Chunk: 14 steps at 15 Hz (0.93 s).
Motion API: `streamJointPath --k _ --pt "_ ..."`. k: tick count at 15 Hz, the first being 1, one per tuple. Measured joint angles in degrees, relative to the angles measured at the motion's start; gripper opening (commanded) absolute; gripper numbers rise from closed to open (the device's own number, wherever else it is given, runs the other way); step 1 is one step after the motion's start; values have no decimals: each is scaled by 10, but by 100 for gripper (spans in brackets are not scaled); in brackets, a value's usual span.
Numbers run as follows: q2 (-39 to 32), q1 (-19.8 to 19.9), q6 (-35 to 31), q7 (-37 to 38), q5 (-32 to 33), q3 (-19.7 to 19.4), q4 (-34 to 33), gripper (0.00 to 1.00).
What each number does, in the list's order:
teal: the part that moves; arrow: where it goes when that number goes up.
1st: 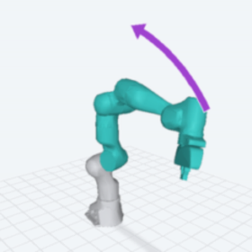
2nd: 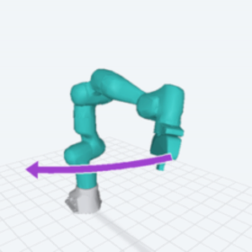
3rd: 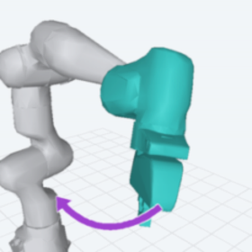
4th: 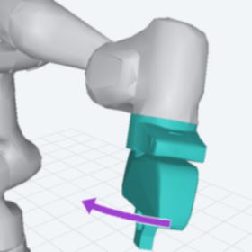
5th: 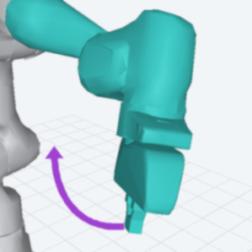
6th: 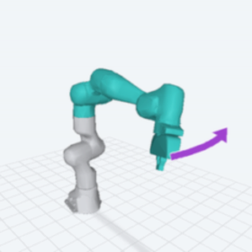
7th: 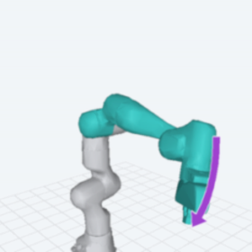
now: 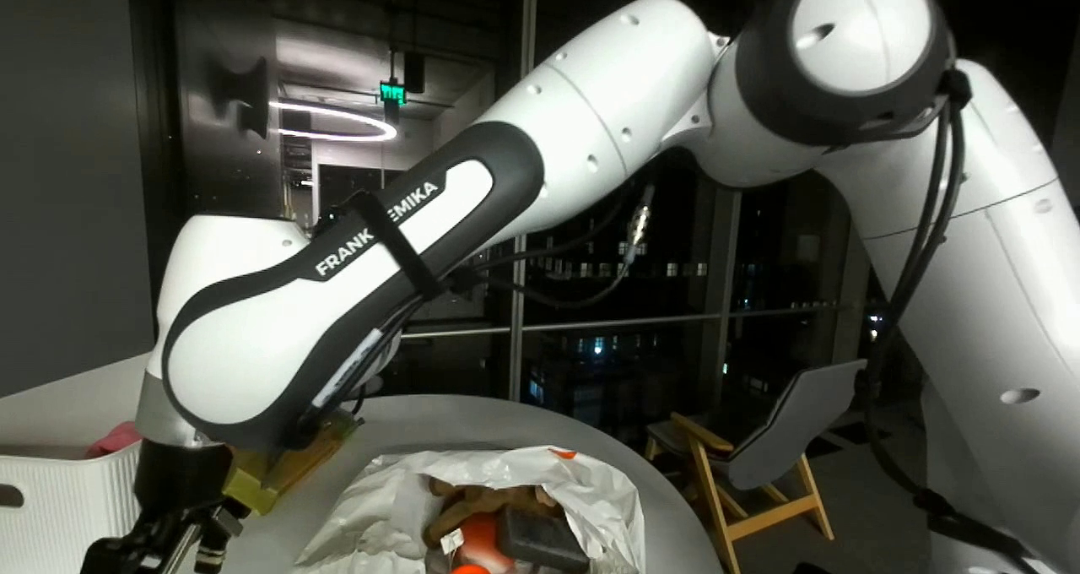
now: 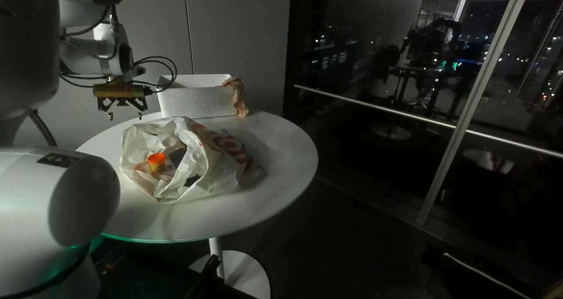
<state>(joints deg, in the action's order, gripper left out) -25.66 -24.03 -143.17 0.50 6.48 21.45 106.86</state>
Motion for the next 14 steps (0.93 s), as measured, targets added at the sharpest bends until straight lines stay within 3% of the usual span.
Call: streamJointPath --k 6,14 --pt "-105 -22 56 46 -17 -33 -112 100" --pt "-164 -44 80 133 -57 -52 -185 100"
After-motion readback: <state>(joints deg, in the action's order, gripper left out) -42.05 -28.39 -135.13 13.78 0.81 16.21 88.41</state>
